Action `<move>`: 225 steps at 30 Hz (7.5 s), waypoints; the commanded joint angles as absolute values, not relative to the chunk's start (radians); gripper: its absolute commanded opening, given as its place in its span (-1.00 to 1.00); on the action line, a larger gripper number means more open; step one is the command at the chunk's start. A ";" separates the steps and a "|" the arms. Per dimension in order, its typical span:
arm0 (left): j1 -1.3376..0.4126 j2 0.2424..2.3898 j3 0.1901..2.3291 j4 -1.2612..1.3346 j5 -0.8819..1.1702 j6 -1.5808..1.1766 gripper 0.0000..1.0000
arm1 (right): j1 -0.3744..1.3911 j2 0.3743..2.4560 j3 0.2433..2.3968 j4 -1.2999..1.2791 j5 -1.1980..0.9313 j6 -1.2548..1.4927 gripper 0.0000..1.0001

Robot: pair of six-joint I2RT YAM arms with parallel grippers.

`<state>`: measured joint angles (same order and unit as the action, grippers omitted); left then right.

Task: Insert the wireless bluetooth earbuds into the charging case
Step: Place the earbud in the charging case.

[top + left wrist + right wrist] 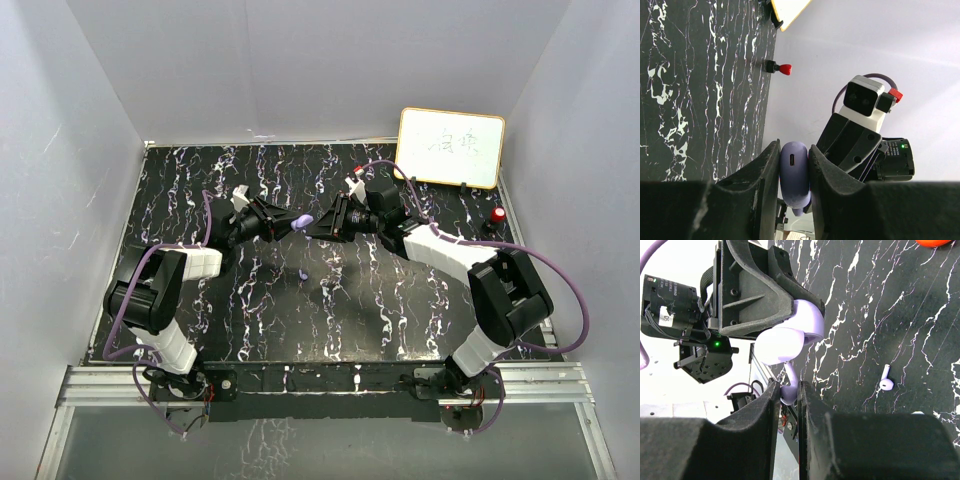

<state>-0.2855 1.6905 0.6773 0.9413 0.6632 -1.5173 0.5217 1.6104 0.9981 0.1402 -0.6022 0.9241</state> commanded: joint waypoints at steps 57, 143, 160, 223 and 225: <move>-0.301 1.614 0.709 0.936 0.662 -1.506 -1.00 | 0.507 1.629 0.972 0.271 -0.574 0.983 -0.74; -0.315 1.639 0.722 0.922 0.654 -1.486 -1.00 | 0.502 1.609 0.956 0.317 -0.568 1.023 -0.75; -0.315 1.645 0.717 0.918 0.651 -1.484 -1.00 | 0.500 1.604 0.953 0.326 -0.569 1.028 -0.75; -0.347 1.632 0.716 0.896 0.643 -1.464 -1.00 | 0.497 1.573 0.913 0.376 -0.499 1.075 -0.75; -0.347 1.630 0.715 0.895 0.643 -1.465 -1.00 | 0.497 1.574 0.912 0.379 -0.499 1.077 -0.75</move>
